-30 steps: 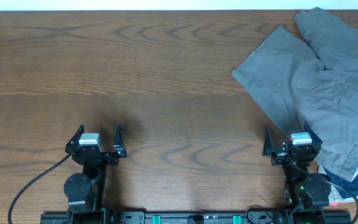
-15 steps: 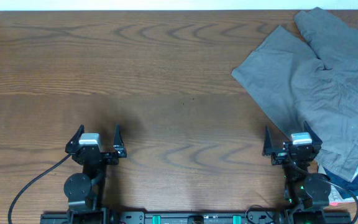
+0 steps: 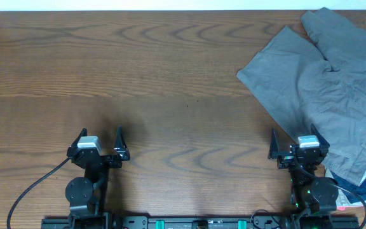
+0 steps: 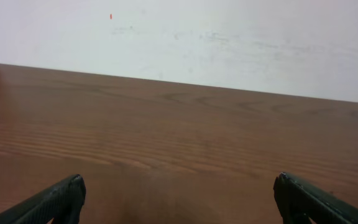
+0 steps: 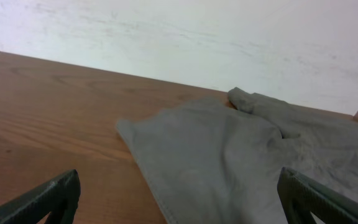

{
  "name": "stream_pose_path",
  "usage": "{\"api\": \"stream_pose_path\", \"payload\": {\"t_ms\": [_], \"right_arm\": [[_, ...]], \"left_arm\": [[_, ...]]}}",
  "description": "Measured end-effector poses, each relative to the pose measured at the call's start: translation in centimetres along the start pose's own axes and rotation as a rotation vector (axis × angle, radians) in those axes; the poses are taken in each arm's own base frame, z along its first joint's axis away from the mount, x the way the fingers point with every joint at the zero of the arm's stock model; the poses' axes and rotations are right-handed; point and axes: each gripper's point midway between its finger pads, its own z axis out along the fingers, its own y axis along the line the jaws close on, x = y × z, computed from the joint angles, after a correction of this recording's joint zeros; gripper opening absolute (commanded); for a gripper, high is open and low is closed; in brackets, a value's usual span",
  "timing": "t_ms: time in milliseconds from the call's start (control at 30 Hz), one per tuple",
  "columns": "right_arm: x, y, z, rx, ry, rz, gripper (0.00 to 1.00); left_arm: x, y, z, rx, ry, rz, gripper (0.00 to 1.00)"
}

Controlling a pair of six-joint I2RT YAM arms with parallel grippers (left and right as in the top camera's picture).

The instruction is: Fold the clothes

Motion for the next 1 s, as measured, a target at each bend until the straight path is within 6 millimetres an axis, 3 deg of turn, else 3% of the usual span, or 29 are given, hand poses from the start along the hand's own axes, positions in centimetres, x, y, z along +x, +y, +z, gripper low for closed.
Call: {"api": "stream_pose_path", "payload": {"t_ms": [333,467,633,1000], "right_arm": [[1.8,-0.2,0.4,0.019,0.085,0.073,0.99],[2.9,-0.5,0.6,0.033,0.178,0.083,0.99],[2.4,-0.7,1.2,0.037,0.274,0.087,0.99],[1.7,-0.9,4.8,0.01,0.624,0.072,0.99]], "left_arm": [[0.9,0.0,0.2,-0.011,0.103,-0.077,0.98],[-0.3,-0.1,0.6,-0.017,0.148,-0.1,0.98],[-1.5,-0.8,1.7,-0.002,0.255,-0.122,0.98],[1.1,-1.0,2.1,-0.053,0.695,-0.182,0.98]]}}
